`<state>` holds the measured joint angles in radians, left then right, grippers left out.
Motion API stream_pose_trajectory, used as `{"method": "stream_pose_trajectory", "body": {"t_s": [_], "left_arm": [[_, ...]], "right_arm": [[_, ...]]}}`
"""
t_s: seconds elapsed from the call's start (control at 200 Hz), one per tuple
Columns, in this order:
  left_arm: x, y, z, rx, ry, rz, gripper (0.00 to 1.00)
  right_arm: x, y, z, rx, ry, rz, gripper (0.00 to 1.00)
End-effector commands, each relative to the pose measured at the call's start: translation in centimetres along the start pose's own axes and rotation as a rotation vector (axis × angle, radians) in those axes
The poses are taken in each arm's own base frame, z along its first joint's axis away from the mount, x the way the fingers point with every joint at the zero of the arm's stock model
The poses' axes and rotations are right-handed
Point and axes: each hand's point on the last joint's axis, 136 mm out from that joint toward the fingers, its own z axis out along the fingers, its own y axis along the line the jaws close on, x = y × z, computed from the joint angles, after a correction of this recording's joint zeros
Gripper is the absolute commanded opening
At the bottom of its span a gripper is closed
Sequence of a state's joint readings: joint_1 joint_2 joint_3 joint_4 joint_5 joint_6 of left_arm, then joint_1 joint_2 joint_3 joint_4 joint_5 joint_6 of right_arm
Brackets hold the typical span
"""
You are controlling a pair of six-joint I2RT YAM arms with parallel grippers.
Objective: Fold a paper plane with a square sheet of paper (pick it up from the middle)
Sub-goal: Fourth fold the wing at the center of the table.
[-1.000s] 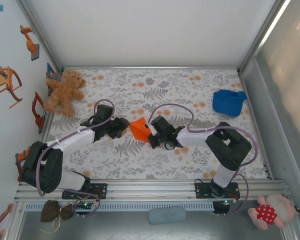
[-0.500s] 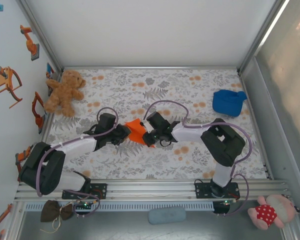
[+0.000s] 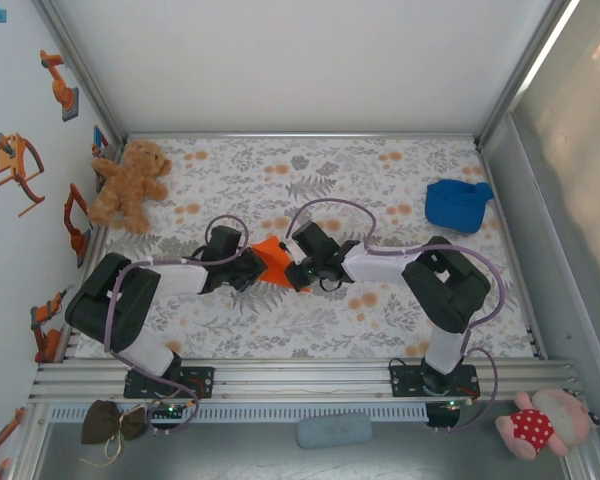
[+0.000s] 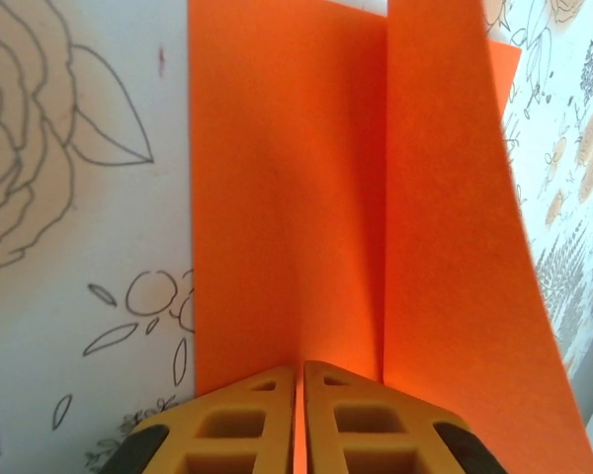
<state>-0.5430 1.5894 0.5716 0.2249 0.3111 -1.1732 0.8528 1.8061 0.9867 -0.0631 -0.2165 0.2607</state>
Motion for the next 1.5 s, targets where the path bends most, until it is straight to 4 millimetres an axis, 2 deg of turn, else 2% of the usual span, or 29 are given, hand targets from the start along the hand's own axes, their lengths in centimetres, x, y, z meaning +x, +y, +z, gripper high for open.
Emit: {"method": "stream_pose_trajectory", "body": {"t_s": [0.0, 0.22, 0.601, 0.751, 0.876, 1.072, 1.332, 1.492], "left_arm": [[0.0, -0.4, 0.4, 0.0, 0.008, 0.014, 0.11], [0.2, 0.4, 1.0, -0.028, 0.024, 0.003, 0.11], [0.2, 0.2, 1.2, -0.036, 0.04, 0.002, 0.11], [0.1, -0.1, 1.0, -0.034, 0.039, 0.003, 0.1], [0.1, -0.2, 1.0, -0.033, 0.042, 0.006, 0.1], [0.1, -0.2, 0.9, -0.033, 0.044, 0.003, 0.1], [0.1, -0.3, 0.9, -0.033, 0.048, 0.004, 0.1], [-0.2, -0.4, 0.6, -0.033, 0.038, 0.007, 0.1]], "right_arm": [[-1.8, -0.3, -1.0, 0.05, -0.052, -0.074, 0.12], [-2.0, -0.1, -0.5, 0.115, -0.07, -0.211, 0.3], [-1.7, 0.0, 0.5, 0.167, -0.075, -0.372, 0.36], [-1.2, -0.1, 0.6, 0.186, -0.058, -0.406, 0.43], [-0.8, -0.3, 0.7, 0.207, -0.047, -0.404, 0.52], [-0.4, -0.6, 1.3, 0.229, -0.031, -0.408, 0.46], [-0.1, -0.5, 1.4, 0.23, -0.023, -0.432, 0.24], [-0.3, -0.2, 1.3, 0.218, -0.023, -0.434, 0.16]]}}
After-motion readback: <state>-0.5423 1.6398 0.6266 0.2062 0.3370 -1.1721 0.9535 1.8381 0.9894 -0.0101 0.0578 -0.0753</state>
